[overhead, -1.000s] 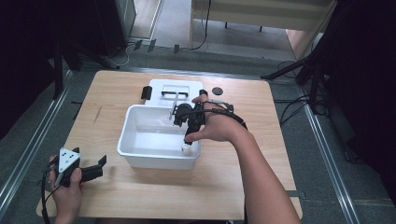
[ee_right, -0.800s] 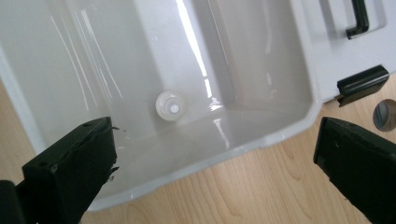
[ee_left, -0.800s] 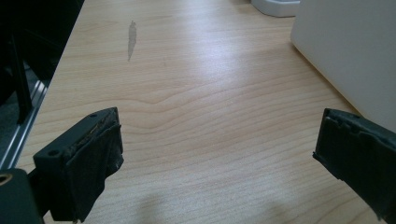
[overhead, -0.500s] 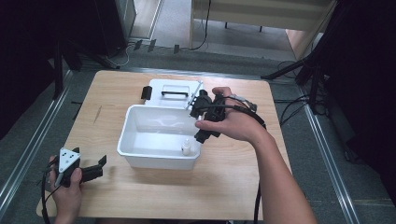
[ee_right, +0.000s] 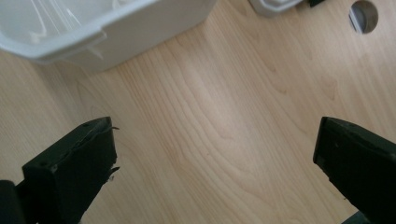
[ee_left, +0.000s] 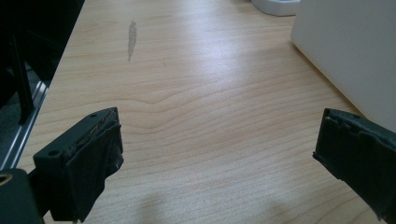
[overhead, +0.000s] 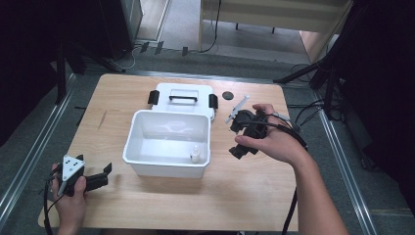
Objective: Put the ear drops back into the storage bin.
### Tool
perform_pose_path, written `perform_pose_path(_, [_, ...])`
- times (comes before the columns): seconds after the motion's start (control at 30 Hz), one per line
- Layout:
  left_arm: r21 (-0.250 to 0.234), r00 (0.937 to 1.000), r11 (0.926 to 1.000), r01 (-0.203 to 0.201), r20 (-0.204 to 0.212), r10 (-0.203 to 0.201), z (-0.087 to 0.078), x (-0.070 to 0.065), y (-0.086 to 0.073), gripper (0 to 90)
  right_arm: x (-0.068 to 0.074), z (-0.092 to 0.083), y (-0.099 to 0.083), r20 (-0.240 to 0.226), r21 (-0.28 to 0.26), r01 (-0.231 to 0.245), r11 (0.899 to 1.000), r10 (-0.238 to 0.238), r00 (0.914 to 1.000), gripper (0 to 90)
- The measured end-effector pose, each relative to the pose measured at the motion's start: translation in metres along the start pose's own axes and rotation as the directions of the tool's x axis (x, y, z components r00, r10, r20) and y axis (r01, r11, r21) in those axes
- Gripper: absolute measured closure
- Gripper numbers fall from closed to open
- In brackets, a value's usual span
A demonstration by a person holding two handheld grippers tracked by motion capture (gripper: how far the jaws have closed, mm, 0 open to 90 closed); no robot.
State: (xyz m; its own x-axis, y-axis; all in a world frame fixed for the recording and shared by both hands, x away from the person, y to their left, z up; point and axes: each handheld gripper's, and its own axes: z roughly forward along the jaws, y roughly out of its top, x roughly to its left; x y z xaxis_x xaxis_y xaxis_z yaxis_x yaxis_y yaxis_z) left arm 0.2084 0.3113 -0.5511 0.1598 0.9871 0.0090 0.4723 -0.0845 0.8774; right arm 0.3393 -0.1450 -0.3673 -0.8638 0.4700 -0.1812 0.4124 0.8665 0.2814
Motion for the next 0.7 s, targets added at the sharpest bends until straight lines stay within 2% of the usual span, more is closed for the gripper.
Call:
perform_pose_path(0.3, [0.002,1.0,1.0,-0.004,-0.001,0.004,0.0,-0.001,0.0,1.4,-0.01,0.014,-0.046,0.013,0.021,-0.076,0.997,0.076,0.9971,0.0])
perform_pose_path(0.43, [0.002,1.0,1.0,-0.006,-0.001,0.006,0.0,-0.001,0.0,1.4,-0.012,0.019,-0.063,0.018,0.026,-0.095,0.995,0.094,0.9954,0.0])
perform_pose_path(0.7, [0.0,1.0,1.0,-0.007,-0.002,0.007,0.0,-0.001,0.0,1.4,-0.012,0.032,-0.097,0.025,0.02,-0.16,0.987,0.16,0.9868,0.0])
